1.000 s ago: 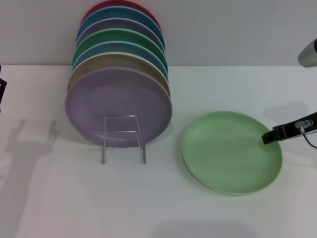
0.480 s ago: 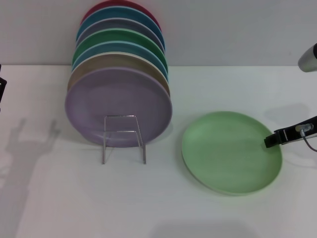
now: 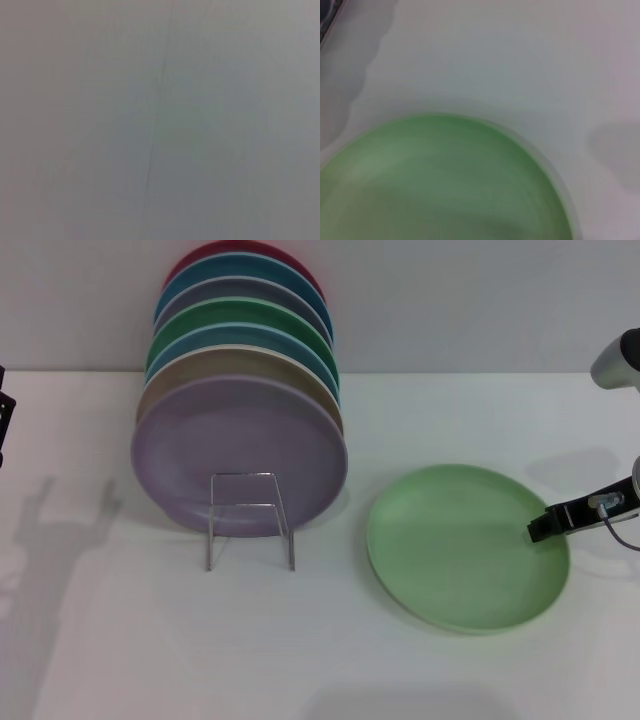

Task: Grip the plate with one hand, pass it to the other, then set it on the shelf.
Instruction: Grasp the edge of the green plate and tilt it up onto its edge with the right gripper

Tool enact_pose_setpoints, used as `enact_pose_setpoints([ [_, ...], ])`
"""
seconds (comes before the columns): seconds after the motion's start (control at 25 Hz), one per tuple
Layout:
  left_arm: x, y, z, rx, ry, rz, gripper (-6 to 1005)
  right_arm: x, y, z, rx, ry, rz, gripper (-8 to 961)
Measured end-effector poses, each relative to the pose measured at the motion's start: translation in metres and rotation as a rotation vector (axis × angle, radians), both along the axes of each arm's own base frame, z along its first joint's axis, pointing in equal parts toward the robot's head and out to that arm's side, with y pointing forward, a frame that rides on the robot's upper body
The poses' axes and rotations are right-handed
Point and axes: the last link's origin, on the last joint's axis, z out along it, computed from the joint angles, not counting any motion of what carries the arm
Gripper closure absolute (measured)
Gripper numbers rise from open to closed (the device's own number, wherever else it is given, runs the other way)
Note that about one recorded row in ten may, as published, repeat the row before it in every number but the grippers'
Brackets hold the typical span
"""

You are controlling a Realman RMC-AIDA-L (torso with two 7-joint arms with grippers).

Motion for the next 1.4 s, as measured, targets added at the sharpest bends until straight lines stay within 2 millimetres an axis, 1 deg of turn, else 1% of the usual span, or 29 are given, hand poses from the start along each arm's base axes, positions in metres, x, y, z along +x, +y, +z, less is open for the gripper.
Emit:
enact_pose_setpoints([
  [0.24, 0.0003, 0.0005, 0.0001, 0.0, 0.0, -0.001, 196, 0.0013, -0.0002, 0.0003, -0.002, -0.008, 0.0, 716],
  [0.48, 0.0003, 0.0007, 0.0001, 0.0, 0.0, 0.0, 196, 0.0041, -0.0015, -0.0012, -0.01, -0.01, -0.008, 740],
  [0.68, 0.0002, 0.0007, 0.0, 0.0, 0.0, 0.0, 197, 0.005, -0.0016, -0.0016, -0.011, -0.012, -0.008, 738],
  [1.4, 0.0007, 0.0009, 0.0, 0.001, -0.003, -0.001, 197, 0.0038, 0.002, -0.002, -0.009, -0.016, 0.003, 858],
])
